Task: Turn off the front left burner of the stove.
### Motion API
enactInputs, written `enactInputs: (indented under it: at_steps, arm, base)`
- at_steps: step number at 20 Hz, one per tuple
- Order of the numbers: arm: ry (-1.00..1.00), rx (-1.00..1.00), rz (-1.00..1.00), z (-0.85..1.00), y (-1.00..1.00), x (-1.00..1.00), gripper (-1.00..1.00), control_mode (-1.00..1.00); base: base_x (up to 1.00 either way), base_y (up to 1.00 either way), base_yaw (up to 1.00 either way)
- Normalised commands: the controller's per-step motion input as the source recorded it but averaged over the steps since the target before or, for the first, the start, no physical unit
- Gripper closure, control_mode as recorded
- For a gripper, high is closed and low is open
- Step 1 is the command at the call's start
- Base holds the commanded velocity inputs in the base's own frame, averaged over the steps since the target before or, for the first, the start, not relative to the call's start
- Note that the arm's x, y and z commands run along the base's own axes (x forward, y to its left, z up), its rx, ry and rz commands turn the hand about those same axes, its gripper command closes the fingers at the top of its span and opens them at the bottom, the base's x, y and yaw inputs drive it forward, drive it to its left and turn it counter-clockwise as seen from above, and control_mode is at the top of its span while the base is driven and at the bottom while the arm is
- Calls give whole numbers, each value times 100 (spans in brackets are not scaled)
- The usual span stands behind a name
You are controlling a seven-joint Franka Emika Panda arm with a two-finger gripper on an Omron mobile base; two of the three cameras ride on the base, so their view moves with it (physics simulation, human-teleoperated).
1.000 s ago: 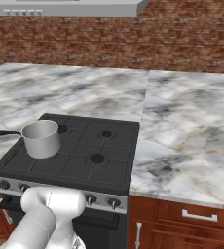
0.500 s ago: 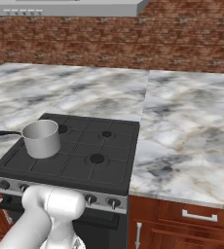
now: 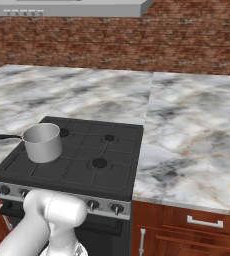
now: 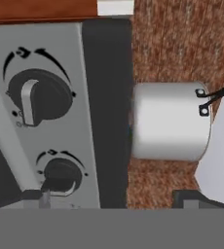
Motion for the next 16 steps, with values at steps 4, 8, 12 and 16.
enactInputs:
  at_steps: [4,8,12,16]
  arm:
    - [2,0,8,-30,9,31,-100,-100]
    - [1,0,8,-23,11,32,-100,-100]
    - [0,0,7,-7,14,31,-100,-100]
    - [2,0,7,-21,23,14,-100,-100]
  base:
    - [0,0,0]
    - [0,0,0]
    - [0,0,0]
    - [0,0,0]
